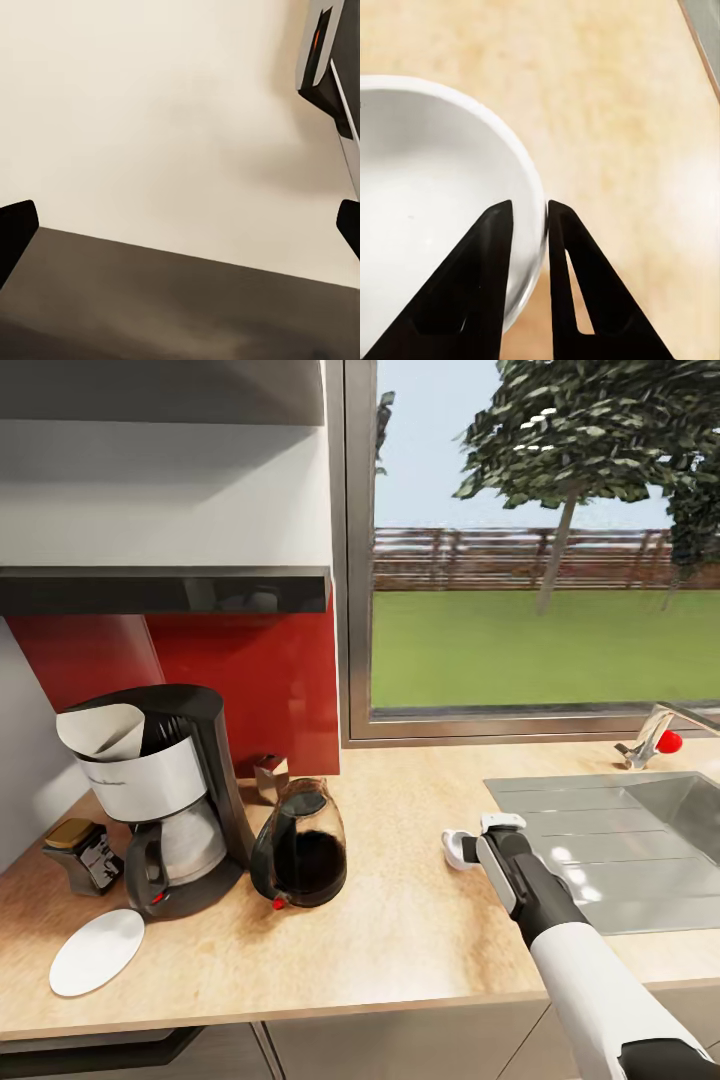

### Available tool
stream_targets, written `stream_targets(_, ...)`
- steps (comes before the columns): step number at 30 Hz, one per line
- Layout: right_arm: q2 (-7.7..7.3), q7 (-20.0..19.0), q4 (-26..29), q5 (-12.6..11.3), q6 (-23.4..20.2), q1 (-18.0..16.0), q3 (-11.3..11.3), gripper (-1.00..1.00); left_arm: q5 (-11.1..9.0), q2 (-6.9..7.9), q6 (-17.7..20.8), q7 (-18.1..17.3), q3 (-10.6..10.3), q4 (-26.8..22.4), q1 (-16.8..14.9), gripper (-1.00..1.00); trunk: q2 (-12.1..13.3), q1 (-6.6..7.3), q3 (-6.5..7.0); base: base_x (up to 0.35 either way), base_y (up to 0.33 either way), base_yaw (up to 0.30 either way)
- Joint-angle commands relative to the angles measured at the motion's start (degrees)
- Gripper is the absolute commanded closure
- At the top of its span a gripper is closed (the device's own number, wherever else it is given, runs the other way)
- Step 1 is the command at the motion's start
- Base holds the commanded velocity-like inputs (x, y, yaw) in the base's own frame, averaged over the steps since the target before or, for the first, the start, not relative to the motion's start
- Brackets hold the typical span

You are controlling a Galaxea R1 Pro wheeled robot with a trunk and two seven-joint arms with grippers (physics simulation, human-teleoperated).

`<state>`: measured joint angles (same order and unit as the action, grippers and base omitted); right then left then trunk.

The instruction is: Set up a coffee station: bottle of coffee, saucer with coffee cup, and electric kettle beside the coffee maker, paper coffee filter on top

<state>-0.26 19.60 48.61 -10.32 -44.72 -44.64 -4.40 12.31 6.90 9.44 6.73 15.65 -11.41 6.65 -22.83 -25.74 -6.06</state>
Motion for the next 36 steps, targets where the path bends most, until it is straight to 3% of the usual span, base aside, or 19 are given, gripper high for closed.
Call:
stream_targets(1,0.01,0.46,-0.01,-2.69,0.25,0.0,-0.17,1.0,0.58,-0.03,0.4,-0.05,0.38,-0.23,0.03,-1.0,-0.09,-0.05,-0.13,0.0,0.0,0.0)
stream_targets(26,0.17,0.52,0.61,-2.77,0.31,0.0,-0.19,1.0,0.61,0.06,0.4,-0.05,0.45,-0.26,0.03,-1.0,-0.09,-0.05,-0.13,0.0,0.0,0.0)
stream_targets(36,0.36,0.58,4.52,-2.72,0.02,0.0,-0.8,1.0,0.85,0.03,0.4,-0.05,0.41,-0.28,0.03,-1.0,-0.09,-0.05,-0.13,0.0,0.0,0.0)
